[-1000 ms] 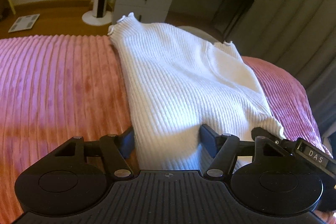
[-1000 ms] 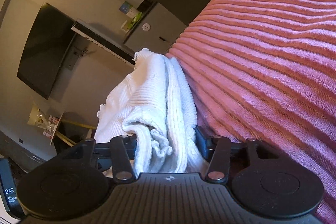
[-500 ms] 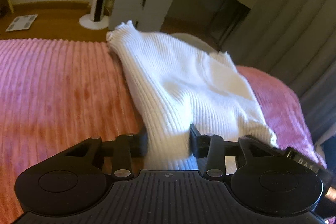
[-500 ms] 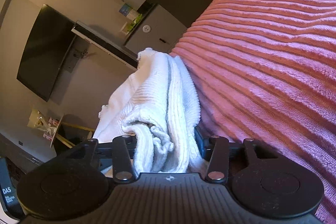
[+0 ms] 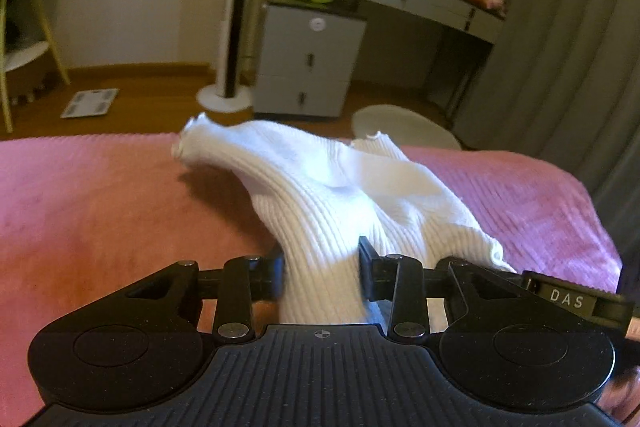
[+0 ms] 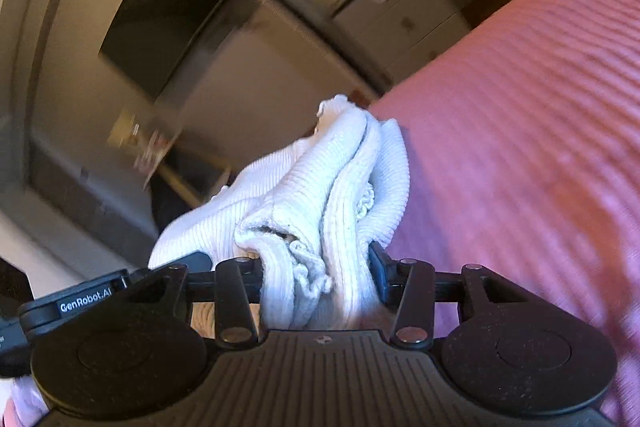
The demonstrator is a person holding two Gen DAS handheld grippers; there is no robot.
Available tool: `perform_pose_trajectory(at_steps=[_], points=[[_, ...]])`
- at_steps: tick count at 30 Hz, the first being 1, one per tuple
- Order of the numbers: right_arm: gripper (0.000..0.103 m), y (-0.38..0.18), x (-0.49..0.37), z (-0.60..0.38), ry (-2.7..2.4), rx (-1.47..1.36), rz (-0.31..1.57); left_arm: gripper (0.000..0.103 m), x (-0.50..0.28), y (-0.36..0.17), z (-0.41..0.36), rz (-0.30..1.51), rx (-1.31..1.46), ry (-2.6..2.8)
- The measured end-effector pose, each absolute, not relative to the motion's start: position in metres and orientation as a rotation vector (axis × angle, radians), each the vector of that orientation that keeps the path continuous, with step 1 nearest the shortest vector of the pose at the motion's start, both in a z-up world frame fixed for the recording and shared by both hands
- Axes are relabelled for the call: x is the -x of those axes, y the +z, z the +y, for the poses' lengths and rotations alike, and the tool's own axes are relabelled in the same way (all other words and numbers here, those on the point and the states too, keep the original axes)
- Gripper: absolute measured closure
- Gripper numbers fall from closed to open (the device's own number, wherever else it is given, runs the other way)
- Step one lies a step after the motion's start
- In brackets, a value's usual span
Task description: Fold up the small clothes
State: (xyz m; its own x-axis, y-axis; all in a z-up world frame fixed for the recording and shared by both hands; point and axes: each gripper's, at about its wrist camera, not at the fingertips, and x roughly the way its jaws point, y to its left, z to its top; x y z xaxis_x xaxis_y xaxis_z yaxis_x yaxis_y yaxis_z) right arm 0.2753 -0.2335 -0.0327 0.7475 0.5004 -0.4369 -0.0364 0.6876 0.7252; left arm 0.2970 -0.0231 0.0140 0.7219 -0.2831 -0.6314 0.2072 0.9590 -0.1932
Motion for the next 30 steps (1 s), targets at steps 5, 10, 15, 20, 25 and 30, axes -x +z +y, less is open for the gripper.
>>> perform_pose_trajectory(at_steps=[5,10,15,20,25,30], points=[[0.059,-0.027,-0.263,-0.203,0.370,-0.724,0.745,0.065,-0.276,0.009,0.011,0.752,0.193,-0.209],[0.059,-0.014,-0.243,-0.180,0.373,-0.672,0.785,0.064,-0.253,0.006,0.029,0.769,0.194,-0.185],[0.046,-0.010,-0.217,-0.177,0.321,-0.636,0.787,0.050,-0.238,-0.007,0.042,0.803,0.150,-0.109],[0.039,-0.006,-0.181,-0.193,0.253,-0.689,0.774,0.038,-0.192,-0.002,0.039,0.773,0.101,-0.094],[0.038,0.013,-0.159,-0.203,0.270,-0.730,0.732,0.032,-0.162,-0.021,0.029,0.832,0.092,-0.097],[0.036,0.013,-0.157,-0.188,0.293,-0.727,0.773,0.030,-0.166,-0.040,0.014,0.886,0.026,-0.084]])
